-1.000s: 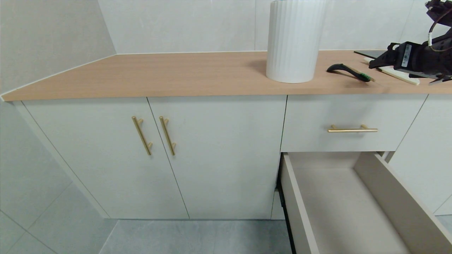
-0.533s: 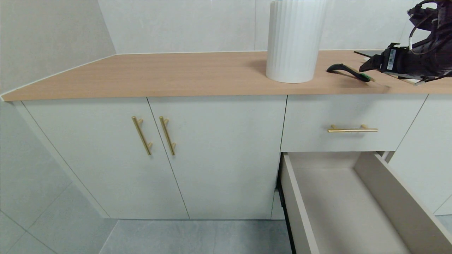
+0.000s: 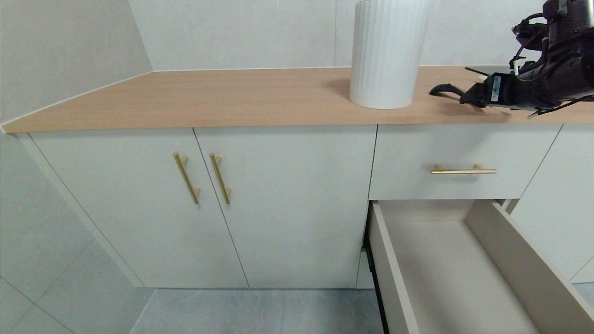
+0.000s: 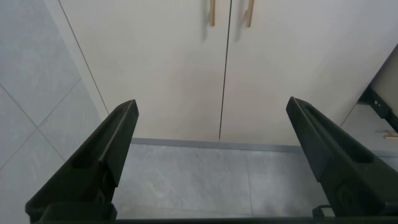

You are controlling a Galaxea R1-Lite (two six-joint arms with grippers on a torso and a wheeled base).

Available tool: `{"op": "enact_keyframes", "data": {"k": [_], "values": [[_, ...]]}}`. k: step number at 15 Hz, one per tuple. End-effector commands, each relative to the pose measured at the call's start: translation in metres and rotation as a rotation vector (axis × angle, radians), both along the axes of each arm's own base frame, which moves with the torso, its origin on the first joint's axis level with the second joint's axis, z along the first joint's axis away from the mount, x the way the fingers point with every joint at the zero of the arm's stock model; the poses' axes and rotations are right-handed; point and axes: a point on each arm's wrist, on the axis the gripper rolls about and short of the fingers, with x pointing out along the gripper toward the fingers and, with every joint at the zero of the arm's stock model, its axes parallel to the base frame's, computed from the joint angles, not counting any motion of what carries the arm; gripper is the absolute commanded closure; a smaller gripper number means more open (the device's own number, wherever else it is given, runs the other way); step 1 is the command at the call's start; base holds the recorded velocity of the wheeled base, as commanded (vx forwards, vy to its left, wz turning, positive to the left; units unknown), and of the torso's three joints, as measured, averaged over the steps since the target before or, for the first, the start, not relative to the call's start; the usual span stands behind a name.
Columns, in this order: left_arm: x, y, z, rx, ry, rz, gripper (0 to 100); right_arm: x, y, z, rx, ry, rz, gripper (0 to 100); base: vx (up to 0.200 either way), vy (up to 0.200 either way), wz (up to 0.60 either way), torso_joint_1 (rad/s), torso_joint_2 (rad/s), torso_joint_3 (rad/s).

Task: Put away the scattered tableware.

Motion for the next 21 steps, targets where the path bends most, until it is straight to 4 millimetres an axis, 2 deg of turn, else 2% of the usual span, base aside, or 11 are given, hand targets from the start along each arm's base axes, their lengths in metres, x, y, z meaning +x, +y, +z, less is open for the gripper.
{"op": "enact_keyframes", "data": {"k": [1, 5, 6, 13, 19, 21], "values": [[0.000, 0.000, 0.000, 0.000, 0.000, 0.001, 0, 0.001, 0.000, -0.001, -0.001, 0.003, -0.002, 0, 0.000, 0.000, 0.00, 0.000, 0.00, 0.000], [0.000, 0.000, 0.000, 0.000, 0.000, 0.001, 0, 0.002, 0.000, 0.001, 0.002, -0.022, -0.002, 0, 0.000, 0.000, 0.00, 0.000, 0.00, 0.000], [0.000, 0.000, 0.000, 0.000, 0.000, 0.001, 0, 0.002, 0.000, 0.001, 0.002, -0.020, -0.002, 100, 0.000, 0.000, 0.00, 0.000, 0.00, 0.000], [0.000, 0.000, 0.000, 0.000, 0.000, 0.001, 0, 0.002, 0.000, 0.001, 0.001, -0.022, -0.003, 100, 0.000, 0.000, 0.00, 0.000, 0.00, 0.000], [0.000, 0.000, 0.000, 0.000, 0.000, 0.001, 0, -0.015, -0.003, 0.019, 0.008, -0.078, -0.003, 100, 0.000, 0.000, 0.00, 0.000, 0.00, 0.000], [0.000, 0.000, 0.000, 0.000, 0.000, 0.001, 0, -0.015, -0.003, 0.019, -0.006, -0.075, 0.001, 100, 0.000, 0.000, 0.00, 0.000, 0.00, 0.000]]}}
